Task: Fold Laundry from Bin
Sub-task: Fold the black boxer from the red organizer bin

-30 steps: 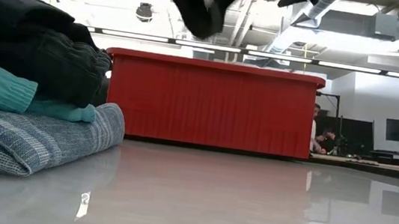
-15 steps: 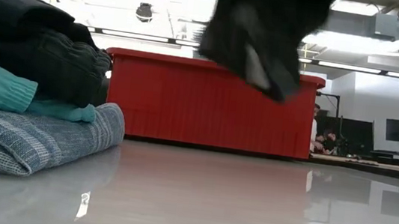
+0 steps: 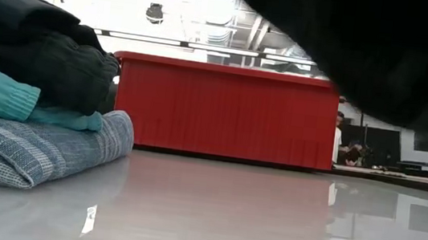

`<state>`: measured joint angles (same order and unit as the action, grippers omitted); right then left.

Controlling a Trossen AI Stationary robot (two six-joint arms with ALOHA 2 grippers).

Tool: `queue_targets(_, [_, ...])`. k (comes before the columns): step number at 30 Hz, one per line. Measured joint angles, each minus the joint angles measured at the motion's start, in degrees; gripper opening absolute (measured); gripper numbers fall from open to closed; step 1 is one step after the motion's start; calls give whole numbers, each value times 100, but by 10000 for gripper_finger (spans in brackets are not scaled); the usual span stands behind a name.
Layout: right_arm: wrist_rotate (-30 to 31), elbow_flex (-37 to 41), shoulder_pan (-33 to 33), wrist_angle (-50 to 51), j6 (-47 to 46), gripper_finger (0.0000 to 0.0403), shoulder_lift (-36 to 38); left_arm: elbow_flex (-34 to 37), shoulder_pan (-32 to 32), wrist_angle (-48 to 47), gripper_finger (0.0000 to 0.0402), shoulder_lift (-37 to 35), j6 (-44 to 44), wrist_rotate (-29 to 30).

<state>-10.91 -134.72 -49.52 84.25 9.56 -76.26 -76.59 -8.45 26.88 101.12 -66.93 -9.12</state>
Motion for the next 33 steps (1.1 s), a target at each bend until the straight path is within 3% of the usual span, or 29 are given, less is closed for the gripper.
queue_targets(2, [-1,0,0,131,-90,36,67,-6,26,-242,0,0,44,403])
queue_targets(5, [1,0,0,440,-267,36,106,-2,176,-1365,3,16,251,983])
queue_targets(13, [-289,473,4,572,-490,39,247,3,904,-4227,79,26,1605,1221])
queue_targets(16, [-610,848,10,572,-469,57,349,3,1176,-4170,122,26,1888,832])
queue_targets(20, [-1049,1596,279,572,-473,98,527,3,1350,-3363,182,26,2047,67])
queue_targets(23, [-1318,2439,801,563,-540,132,803,3,1437,-2662,220,-4,2163,-1033])
queue_targets(26, [-1322,3512,1665,281,-617,157,1082,-86,1443,-2421,238,-139,2178,-1720])
queue_targets(30, [-1169,5116,2975,-1396,-1083,167,1500,-191,1250,-2721,240,-464,2998,-2277])
queue_targets(33, [-474,6126,4008,-2866,-1431,163,1643,-237,1007,-3008,235,-915,3440,-2174])
